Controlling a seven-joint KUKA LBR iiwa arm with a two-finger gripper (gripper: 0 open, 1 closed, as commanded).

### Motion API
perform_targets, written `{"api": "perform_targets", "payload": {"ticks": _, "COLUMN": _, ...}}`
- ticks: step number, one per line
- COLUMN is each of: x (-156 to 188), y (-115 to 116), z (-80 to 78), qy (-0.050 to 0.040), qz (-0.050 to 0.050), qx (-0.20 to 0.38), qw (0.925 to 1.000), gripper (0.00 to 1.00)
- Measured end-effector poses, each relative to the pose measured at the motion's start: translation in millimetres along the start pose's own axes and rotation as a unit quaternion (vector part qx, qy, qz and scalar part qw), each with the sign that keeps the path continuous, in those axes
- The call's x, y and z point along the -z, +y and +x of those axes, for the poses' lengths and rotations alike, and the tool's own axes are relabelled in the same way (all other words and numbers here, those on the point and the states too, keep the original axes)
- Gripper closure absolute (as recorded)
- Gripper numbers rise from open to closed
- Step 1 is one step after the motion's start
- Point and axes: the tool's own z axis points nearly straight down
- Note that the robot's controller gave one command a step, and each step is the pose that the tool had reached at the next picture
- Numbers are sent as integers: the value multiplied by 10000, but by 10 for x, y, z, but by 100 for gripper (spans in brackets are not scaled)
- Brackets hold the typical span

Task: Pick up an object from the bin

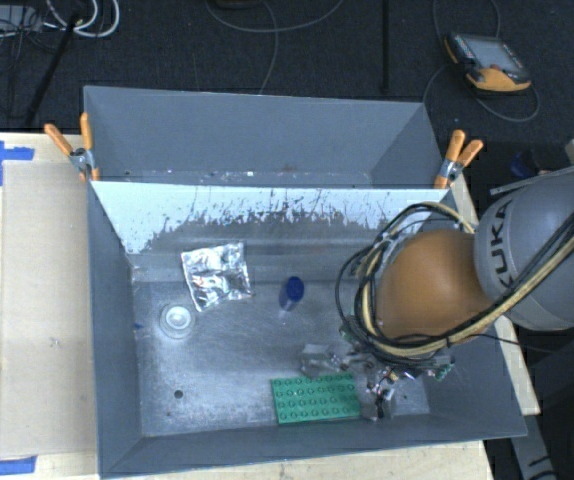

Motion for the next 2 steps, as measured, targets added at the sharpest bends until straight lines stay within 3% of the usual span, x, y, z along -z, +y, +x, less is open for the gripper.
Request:
{"api": "perform_targets", "payload": {"ticks": 1, "x": 27, "y": -24, "z": -15, "qy": -34, "qz": 38, "qx": 7, "qw": 10000, "gripper": 100}}
{"api": "perform_targets", "payload": {"ticks": 2, "x": 1390, "y": -236, "z": -146, "qy": -6, "qz": 12, "qx": -35, "qw": 10000, "gripper": 100}}
